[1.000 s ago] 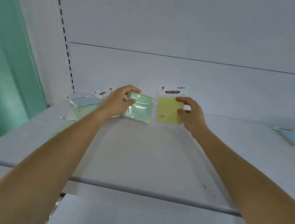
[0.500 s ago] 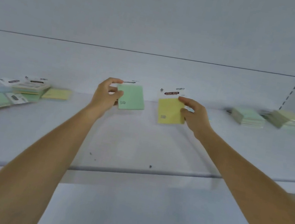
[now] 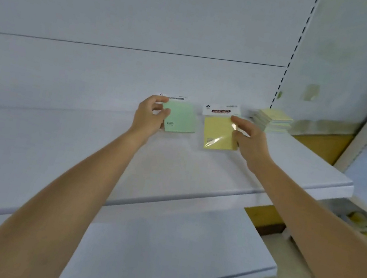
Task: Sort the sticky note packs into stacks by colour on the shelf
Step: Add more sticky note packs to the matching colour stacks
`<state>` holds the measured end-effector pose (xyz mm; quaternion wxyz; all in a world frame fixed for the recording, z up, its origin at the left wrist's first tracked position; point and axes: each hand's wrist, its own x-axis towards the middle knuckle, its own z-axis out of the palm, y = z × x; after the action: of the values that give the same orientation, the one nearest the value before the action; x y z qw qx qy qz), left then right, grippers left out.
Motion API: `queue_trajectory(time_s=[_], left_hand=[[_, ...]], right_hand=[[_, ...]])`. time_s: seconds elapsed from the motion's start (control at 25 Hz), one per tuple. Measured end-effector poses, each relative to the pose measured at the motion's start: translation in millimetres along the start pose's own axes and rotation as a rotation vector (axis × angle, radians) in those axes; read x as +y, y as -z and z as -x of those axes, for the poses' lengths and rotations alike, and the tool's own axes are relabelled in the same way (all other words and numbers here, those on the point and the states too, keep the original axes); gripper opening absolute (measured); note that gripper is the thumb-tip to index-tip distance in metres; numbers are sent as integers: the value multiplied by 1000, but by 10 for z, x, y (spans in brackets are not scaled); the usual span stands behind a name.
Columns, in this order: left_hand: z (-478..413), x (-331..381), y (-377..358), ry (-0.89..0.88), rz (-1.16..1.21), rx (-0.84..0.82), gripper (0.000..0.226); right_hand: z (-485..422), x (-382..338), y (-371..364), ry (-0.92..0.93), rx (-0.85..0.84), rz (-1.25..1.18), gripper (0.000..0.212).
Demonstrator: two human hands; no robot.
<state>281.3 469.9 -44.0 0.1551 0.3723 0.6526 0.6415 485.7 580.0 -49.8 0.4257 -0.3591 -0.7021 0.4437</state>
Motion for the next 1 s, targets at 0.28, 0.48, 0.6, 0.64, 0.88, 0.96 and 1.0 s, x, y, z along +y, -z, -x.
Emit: queue_trajectory(time_s=[0.28,0.48,0.6,0.64,0.88,0.96,1.0], left_hand=[[-700,24,-763,-16,-1,-8,29],[-947,-25,-1251,0,-10,-10,28],[-1020,-48,-1452,-8,-104,-2,29],[-1024,-33,-1502,-5,-138,20,30],[-992,-95,-1646,107,-405,80,29],[-937,-118,-1679,167,-365,60,36],[-914,-126,-1703,183,-348,54,41]], right_hand=[[-663,135,529,1,146,39,42],[-1133,217,917,-7,211,1,40],[-1434,289,1175,-6,228,25,42],[-1539,314,1245,0,223,37,42],[-1922,451,1432,-24,131,101,43],[-1991,522,1399,-29,62,137,44],[-2011,552,1380,-31,36,161,44]])
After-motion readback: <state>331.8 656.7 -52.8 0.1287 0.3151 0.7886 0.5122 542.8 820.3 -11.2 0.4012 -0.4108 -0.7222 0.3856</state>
